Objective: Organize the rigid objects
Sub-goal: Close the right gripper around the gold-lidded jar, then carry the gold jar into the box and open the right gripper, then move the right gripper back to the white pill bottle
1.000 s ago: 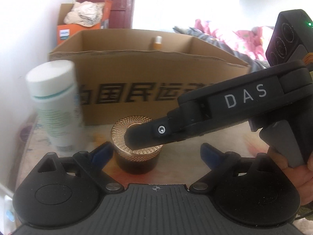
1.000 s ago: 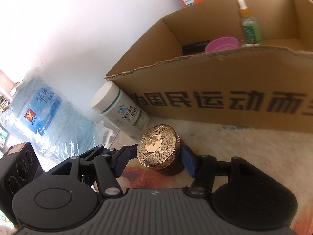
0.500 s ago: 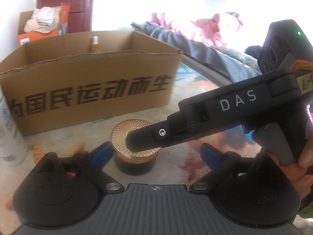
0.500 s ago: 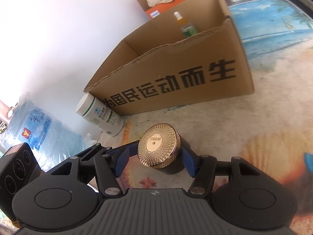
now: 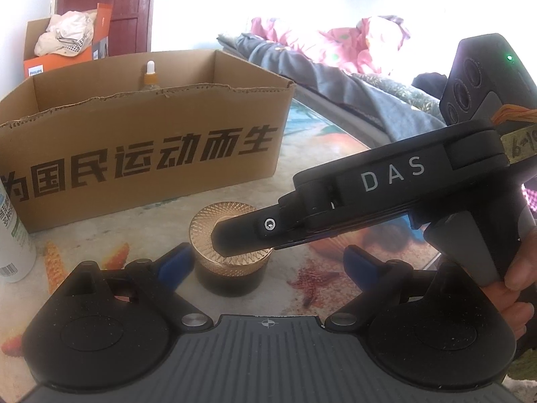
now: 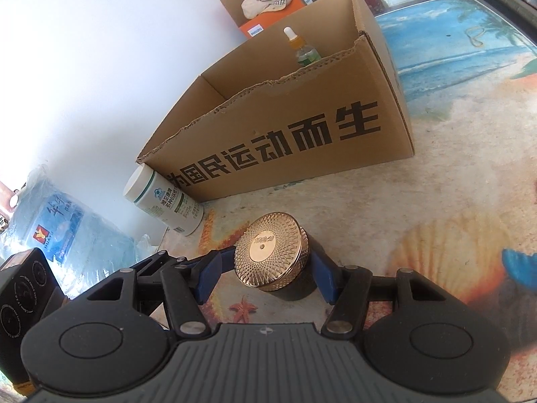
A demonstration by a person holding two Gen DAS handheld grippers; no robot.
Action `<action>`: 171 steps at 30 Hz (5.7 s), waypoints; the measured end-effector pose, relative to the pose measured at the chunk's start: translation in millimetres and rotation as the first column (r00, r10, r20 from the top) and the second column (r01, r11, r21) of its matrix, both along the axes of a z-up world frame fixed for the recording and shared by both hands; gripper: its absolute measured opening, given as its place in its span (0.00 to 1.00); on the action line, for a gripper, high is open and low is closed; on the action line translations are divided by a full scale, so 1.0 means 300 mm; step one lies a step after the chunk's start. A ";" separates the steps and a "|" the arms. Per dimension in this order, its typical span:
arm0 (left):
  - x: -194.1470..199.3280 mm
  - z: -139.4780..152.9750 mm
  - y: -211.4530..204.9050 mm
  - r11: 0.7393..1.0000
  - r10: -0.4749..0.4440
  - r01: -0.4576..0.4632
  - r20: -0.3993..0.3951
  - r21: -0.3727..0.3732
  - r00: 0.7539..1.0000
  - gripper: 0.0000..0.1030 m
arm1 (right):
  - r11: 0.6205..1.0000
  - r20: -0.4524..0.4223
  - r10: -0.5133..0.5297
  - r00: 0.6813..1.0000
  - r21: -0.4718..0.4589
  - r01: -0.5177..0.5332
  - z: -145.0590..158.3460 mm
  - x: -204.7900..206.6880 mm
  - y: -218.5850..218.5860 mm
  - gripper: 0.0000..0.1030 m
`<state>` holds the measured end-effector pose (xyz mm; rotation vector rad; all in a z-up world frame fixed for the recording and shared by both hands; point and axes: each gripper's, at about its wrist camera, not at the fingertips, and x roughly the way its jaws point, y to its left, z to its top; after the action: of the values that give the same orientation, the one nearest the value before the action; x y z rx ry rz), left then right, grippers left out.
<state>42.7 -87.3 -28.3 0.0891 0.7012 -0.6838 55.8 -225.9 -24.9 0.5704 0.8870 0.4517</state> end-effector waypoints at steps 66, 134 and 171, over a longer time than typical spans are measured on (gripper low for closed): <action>0.068 -0.051 -0.080 0.984 0.123 -0.121 -0.007 0.131 0.992 0.55 | 0.994 -0.032 -0.092 0.995 0.050 0.094 -0.060 0.015 -0.059 0.55; 0.745 0.204 -0.197 0.975 0.220 -0.216 -0.224 0.040 0.949 0.54 | 0.967 0.158 0.076 0.984 -0.254 -0.034 0.252 0.699 -0.148 0.54; 0.168 0.439 0.112 0.967 0.212 -0.203 0.046 -0.151 0.976 1.00 | 1.000 0.349 -0.025 0.937 -0.002 0.027 0.468 0.079 -0.218 0.74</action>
<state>93.1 -53.7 103.5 -0.0968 0.5889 -0.5264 79.4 -291.4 115.4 0.4763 0.5395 0.5074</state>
